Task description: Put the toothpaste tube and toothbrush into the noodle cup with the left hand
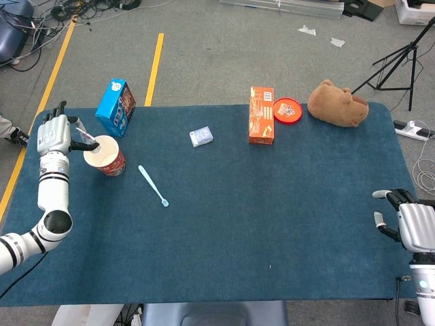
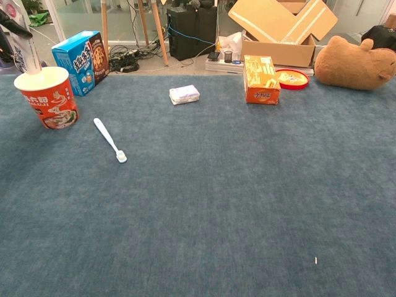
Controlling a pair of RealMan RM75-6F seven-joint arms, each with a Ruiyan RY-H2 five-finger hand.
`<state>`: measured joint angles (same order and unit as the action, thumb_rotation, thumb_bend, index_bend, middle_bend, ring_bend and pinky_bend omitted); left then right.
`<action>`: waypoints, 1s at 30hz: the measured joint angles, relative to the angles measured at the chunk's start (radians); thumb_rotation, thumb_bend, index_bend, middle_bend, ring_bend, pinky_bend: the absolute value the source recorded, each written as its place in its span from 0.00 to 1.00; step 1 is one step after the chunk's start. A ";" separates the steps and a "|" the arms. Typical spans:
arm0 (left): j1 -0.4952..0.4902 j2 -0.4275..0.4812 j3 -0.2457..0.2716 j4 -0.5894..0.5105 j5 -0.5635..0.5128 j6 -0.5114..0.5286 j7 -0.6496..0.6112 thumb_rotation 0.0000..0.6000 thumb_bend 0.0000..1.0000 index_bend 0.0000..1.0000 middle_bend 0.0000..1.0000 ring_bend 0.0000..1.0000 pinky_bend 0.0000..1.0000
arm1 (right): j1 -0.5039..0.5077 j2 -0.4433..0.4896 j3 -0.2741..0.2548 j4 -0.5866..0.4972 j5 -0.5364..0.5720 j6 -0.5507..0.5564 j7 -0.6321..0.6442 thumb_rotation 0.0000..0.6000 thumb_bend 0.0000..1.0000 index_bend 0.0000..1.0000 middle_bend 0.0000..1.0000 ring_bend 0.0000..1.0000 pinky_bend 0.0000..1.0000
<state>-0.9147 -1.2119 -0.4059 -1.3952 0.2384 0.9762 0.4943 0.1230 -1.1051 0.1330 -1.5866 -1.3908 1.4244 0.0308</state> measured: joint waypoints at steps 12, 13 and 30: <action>0.007 -0.020 0.010 0.030 -0.020 -0.031 -0.016 1.00 0.00 0.79 0.03 0.00 0.00 | -0.001 0.001 -0.002 -0.002 -0.004 0.003 0.001 1.00 0.35 0.39 0.42 0.29 0.56; 0.007 -0.023 0.012 0.035 -0.021 -0.033 -0.016 1.00 0.00 0.79 0.03 0.00 0.00 | -0.001 0.001 -0.002 -0.002 -0.004 0.002 0.002 1.00 0.35 0.39 0.42 0.29 0.56; -0.008 -0.078 0.045 0.132 -0.010 -0.054 0.016 1.00 0.00 0.79 0.03 0.00 0.00 | -0.002 0.005 -0.003 -0.002 -0.005 0.003 0.010 1.00 0.35 0.39 0.42 0.29 0.56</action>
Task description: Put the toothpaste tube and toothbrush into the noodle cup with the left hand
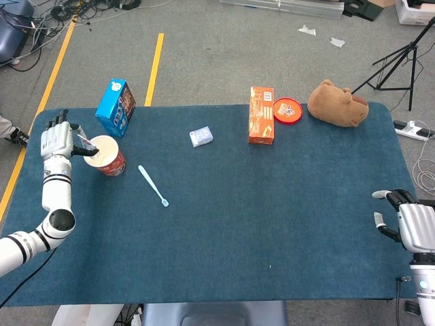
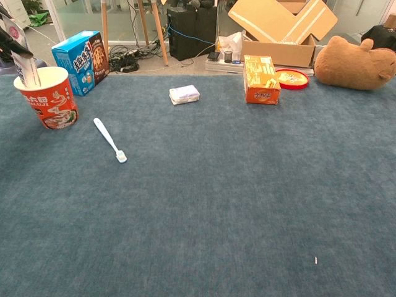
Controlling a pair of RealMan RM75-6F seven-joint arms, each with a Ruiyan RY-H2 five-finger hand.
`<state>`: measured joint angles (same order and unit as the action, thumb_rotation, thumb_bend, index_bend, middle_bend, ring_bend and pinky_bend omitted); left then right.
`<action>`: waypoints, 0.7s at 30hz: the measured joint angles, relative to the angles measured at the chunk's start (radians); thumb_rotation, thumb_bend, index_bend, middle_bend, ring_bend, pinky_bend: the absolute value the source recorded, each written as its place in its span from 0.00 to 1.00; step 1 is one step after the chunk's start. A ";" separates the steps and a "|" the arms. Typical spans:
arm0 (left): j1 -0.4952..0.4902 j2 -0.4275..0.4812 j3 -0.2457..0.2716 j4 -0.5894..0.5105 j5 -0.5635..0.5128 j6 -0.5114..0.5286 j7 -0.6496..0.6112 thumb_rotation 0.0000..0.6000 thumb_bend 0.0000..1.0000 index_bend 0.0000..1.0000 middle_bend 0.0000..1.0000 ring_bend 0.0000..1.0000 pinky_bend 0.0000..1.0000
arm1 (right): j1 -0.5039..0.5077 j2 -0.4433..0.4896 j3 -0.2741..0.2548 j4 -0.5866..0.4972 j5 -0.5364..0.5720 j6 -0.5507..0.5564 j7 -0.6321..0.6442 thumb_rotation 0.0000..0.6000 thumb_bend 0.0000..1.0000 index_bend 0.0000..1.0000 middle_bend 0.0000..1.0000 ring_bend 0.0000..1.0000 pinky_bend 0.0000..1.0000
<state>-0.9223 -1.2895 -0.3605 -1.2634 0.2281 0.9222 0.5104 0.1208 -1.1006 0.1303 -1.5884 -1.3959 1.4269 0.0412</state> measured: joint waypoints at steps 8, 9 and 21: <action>-0.013 -0.021 0.010 0.034 -0.031 -0.002 0.048 1.00 0.00 0.79 0.03 0.00 0.00 | -0.001 0.001 0.000 0.001 0.000 0.000 0.004 1.00 0.35 0.39 0.42 0.29 0.56; -0.015 -0.023 0.011 0.037 -0.035 -0.003 0.054 1.00 0.00 0.79 0.03 0.00 0.00 | -0.001 0.001 0.000 0.001 0.000 0.001 0.005 1.00 0.35 0.39 0.42 0.29 0.56; -0.023 -0.051 0.017 0.047 -0.053 -0.014 0.088 1.00 0.00 0.79 0.03 0.00 0.00 | -0.002 0.003 0.000 0.000 -0.002 0.002 0.011 1.00 0.35 0.39 0.42 0.29 0.56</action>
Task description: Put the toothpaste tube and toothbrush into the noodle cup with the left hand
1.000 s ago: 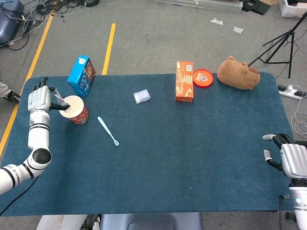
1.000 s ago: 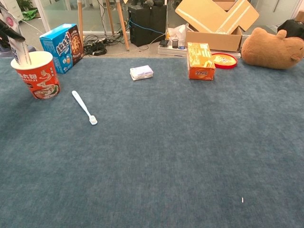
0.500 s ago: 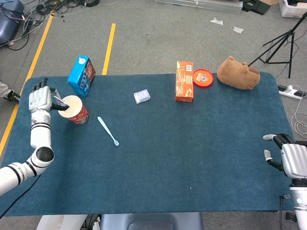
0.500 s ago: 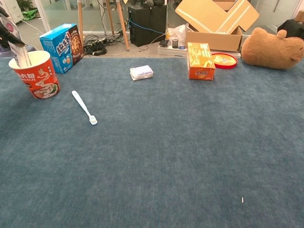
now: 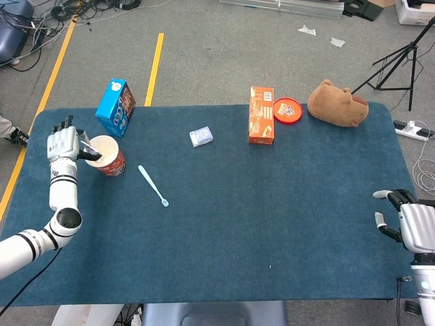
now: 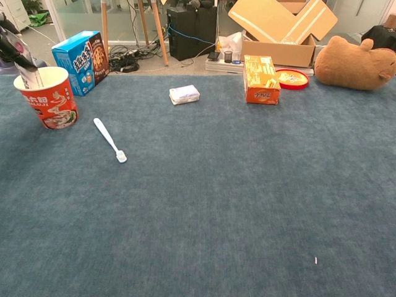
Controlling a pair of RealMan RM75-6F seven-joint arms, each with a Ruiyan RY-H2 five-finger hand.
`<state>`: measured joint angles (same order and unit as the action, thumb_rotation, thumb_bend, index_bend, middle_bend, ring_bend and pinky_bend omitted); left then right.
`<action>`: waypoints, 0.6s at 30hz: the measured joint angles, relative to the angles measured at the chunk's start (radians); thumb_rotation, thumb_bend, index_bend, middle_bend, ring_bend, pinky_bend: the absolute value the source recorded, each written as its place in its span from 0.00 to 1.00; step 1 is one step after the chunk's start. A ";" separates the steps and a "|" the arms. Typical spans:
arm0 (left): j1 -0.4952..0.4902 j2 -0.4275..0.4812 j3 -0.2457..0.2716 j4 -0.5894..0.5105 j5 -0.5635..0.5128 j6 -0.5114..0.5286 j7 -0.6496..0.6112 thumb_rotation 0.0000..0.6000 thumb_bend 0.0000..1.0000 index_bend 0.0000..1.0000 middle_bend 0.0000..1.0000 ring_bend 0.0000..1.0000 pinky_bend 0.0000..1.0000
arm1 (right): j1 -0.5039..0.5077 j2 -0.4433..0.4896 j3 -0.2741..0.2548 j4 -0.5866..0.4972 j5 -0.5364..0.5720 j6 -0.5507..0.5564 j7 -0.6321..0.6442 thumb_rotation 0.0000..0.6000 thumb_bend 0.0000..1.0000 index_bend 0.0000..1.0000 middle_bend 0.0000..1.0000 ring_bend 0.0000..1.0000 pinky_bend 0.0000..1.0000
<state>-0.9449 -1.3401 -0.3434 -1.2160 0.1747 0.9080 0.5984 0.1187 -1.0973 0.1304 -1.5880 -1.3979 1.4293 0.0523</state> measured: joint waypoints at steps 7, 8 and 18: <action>-0.004 -0.025 0.006 0.020 0.000 -0.011 0.009 1.00 0.00 0.79 0.03 0.00 0.00 | -0.004 0.003 -0.001 -0.002 -0.005 0.008 0.006 1.00 0.35 0.39 0.42 0.29 0.56; -0.004 -0.030 0.007 0.026 0.000 -0.014 0.010 1.00 0.00 0.79 0.03 0.00 0.00 | -0.004 0.004 -0.001 -0.002 -0.006 0.009 0.007 1.00 0.35 0.39 0.42 0.29 0.56; -0.011 -0.066 0.008 0.069 -0.001 -0.033 0.017 1.00 0.00 0.79 0.03 0.00 0.00 | -0.006 0.006 -0.001 -0.003 -0.010 0.012 0.012 1.00 0.35 0.39 0.42 0.29 0.56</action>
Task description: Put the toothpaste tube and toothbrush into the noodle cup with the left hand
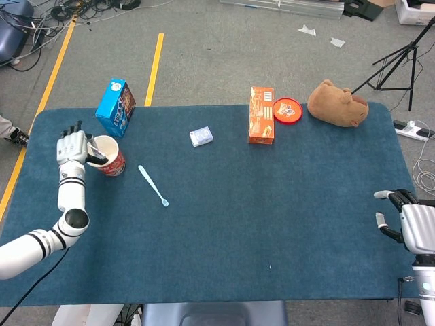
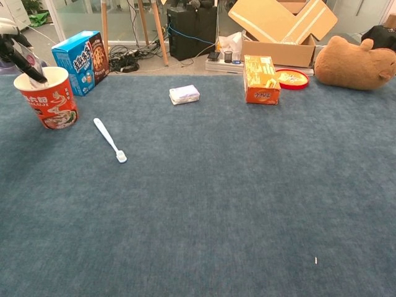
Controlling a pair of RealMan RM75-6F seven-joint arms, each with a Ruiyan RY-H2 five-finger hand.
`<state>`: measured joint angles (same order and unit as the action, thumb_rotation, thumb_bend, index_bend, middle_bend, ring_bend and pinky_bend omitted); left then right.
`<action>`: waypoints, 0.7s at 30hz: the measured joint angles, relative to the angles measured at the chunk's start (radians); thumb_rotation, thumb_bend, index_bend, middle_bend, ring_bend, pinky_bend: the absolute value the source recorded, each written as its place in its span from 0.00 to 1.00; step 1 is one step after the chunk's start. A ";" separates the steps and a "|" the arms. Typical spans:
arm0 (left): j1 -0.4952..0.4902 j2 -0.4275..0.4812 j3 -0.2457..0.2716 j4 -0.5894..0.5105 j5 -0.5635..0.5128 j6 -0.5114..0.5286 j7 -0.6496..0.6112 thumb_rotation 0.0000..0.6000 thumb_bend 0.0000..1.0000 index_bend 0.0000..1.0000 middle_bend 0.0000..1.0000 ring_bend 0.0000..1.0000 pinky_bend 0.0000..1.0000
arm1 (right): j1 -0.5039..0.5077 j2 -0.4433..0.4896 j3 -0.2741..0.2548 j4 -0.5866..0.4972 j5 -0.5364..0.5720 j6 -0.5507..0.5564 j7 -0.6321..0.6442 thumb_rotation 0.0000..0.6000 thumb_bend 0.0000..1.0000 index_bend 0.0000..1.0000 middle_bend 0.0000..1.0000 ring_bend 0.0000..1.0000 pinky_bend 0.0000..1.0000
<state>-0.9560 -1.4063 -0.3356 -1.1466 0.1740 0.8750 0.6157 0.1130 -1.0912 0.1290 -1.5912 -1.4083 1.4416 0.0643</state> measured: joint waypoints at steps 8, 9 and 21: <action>-0.001 -0.014 -0.004 0.021 -0.007 -0.012 0.004 1.00 0.00 0.73 0.03 0.00 0.00 | 0.000 0.001 -0.001 -0.001 -0.001 0.000 0.002 1.00 0.35 0.39 0.42 0.29 0.56; -0.001 -0.015 -0.005 0.022 -0.007 -0.012 0.005 1.00 0.00 0.72 0.03 0.00 0.00 | 0.000 0.001 0.000 -0.001 -0.001 0.000 0.002 1.00 0.35 0.39 0.42 0.29 0.56; -0.005 -0.027 -0.014 0.040 -0.021 -0.017 0.015 1.00 0.00 0.70 0.03 0.00 0.00 | 0.001 0.000 -0.001 0.000 -0.001 -0.004 0.002 1.00 0.35 0.39 0.42 0.29 0.56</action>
<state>-0.9615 -1.4329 -0.3500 -1.1062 0.1534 0.8576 0.6304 0.1142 -1.0910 0.1278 -1.5914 -1.4089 1.4371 0.0667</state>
